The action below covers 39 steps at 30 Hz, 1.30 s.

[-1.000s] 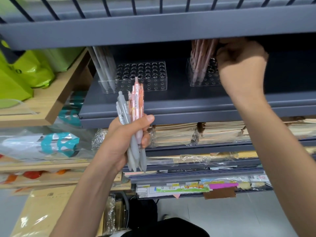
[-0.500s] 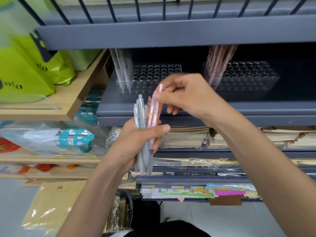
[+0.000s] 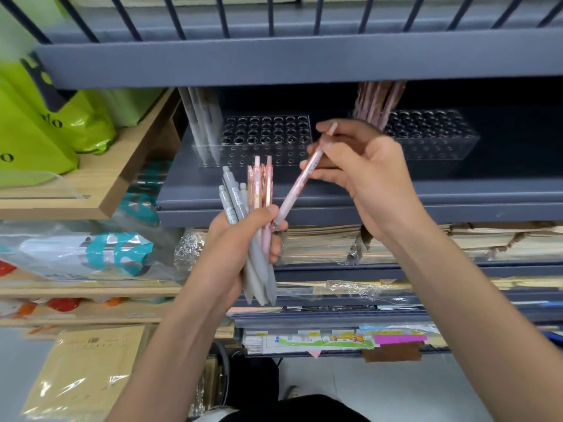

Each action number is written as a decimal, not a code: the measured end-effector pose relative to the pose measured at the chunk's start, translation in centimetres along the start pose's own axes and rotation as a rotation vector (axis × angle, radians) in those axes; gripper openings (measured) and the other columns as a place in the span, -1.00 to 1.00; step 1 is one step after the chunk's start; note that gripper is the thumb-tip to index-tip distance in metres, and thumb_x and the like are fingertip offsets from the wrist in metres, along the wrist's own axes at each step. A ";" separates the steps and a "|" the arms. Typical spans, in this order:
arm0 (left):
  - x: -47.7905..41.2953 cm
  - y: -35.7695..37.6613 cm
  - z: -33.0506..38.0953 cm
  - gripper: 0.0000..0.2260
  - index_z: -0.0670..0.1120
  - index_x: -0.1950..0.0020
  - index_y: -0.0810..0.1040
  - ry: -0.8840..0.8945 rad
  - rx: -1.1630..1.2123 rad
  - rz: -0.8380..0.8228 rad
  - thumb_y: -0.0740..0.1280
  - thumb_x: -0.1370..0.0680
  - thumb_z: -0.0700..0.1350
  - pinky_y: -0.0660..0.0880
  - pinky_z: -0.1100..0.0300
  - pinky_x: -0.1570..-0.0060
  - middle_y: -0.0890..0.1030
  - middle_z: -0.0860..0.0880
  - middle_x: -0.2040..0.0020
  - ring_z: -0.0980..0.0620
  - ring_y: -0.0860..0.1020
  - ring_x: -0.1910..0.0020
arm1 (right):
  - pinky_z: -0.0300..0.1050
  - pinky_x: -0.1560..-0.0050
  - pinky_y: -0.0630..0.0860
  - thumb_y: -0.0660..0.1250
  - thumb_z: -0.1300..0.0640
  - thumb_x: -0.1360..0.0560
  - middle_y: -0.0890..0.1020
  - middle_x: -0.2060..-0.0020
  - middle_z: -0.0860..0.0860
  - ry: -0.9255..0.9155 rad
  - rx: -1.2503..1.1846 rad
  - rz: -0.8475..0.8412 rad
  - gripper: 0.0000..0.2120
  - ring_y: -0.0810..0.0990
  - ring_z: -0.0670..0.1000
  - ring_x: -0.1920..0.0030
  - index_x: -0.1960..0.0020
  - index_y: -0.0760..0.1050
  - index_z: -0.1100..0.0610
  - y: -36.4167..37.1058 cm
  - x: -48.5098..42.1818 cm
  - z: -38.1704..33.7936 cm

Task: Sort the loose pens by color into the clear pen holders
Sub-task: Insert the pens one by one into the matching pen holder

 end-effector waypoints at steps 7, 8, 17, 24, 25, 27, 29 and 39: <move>-0.7 2.8 -0.3 -0.90 -0.13 0.13 0.60 0.040 0.000 0.011 0.44 -0.45 -0.11 0.43 0.16 0.47 0.64 -0.12 0.29 0.00 0.43 0.52 | -0.13 0.14 0.64 0.42 0.24 -0.51 0.73 0.18 0.16 0.096 0.044 0.009 -0.77 0.72 0.08 0.16 -0.14 0.52 0.23 -2.5 2.3 0.6; -0.7 3.3 -0.5 -0.88 -0.14 0.10 0.58 0.036 0.016 0.009 0.44 -0.44 -0.12 0.42 0.17 0.49 0.64 -0.12 0.28 0.01 0.42 0.53 | -0.14 0.15 0.63 0.40 0.24 -0.53 0.73 0.18 0.16 0.101 0.047 0.021 -0.82 0.72 0.08 0.17 -0.11 0.54 0.23 -3.2 2.5 0.5; -0.8 5.3 -1.1 -0.90 -0.07 0.08 0.52 -0.028 0.151 -0.046 0.41 -0.47 -0.14 0.36 0.21 0.54 0.52 -0.04 0.34 0.04 0.38 0.54 | -0.04 0.01 0.63 0.23 0.40 -0.53 0.60 0.15 0.10 -0.254 -0.013 0.463 -0.84 0.66 0.04 0.10 0.02 0.51 0.19 -14.7 0.5 -4.7; -0.4 5.4 -1.0 -0.81 -0.10 -0.01 0.45 -0.032 0.154 -0.018 0.40 -0.46 -0.14 0.35 0.22 0.53 0.51 -0.06 0.33 0.03 0.37 0.54 | 0.03 0.06 0.55 0.13 0.45 -0.39 0.58 0.35 0.06 -0.303 -0.159 0.465 -0.79 0.57 0.01 0.30 0.21 0.44 0.19 -15.0 -4.5 -5.3; -0.5 5.4 -1.0 -0.81 -0.09 -0.01 0.45 -0.026 0.154 -0.014 0.39 -0.46 -0.15 0.35 0.23 0.53 0.52 -0.07 0.33 0.03 0.37 0.54 | 0.05 0.06 0.57 0.11 0.51 -0.42 0.60 0.37 0.03 -0.287 -0.099 0.484 -0.67 0.58 -0.03 0.31 0.26 0.48 0.15 -15.2 -5.3 -5.0; -0.4 5.4 -1.0 -0.81 -0.08 -0.01 0.45 -0.016 0.148 0.001 0.38 -0.45 -0.15 0.35 0.23 0.52 0.53 -0.09 0.32 0.02 0.37 0.54 | 0.04 0.01 0.61 0.13 0.57 -0.44 0.62 0.32 0.02 -0.272 0.044 0.481 -0.55 0.62 -0.01 0.24 0.29 0.53 0.08 -15.2 -6.6 -4.7; -0.4 5.3 -1.0 -0.82 -0.10 -0.01 0.45 -0.007 0.140 0.015 0.38 -0.45 -0.14 0.35 0.23 0.51 0.55 -0.10 0.32 0.02 0.37 0.54 | 0.05 -0.05 0.63 0.13 0.56 -0.42 0.62 0.21 0.05 -0.254 0.205 0.438 -0.54 0.65 0.07 0.09 0.24 0.53 0.02 -14.9 -7.7 -4.3; 0.0 4.6 -0.7 -0.87 -0.16 0.17 0.51 0.031 0.085 0.090 0.43 -0.42 -0.16 0.38 0.20 0.49 0.49 -0.10 0.31 -0.02 0.40 0.53 | 0.06 -0.20 0.54 0.23 0.19 -0.55 0.58 -0.18 0.17 -0.108 0.866 0.171 -0.68 0.60 0.13 -0.14 -0.28 0.48 0.20 -12.0 -11.7 -3.0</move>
Point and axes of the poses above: each hand's wrist, its own x-axis away from the middle knuckle, its own y-axis out of the palm, z = x × y, the point moved 8 cm from there along -x, towards the middle knuckle
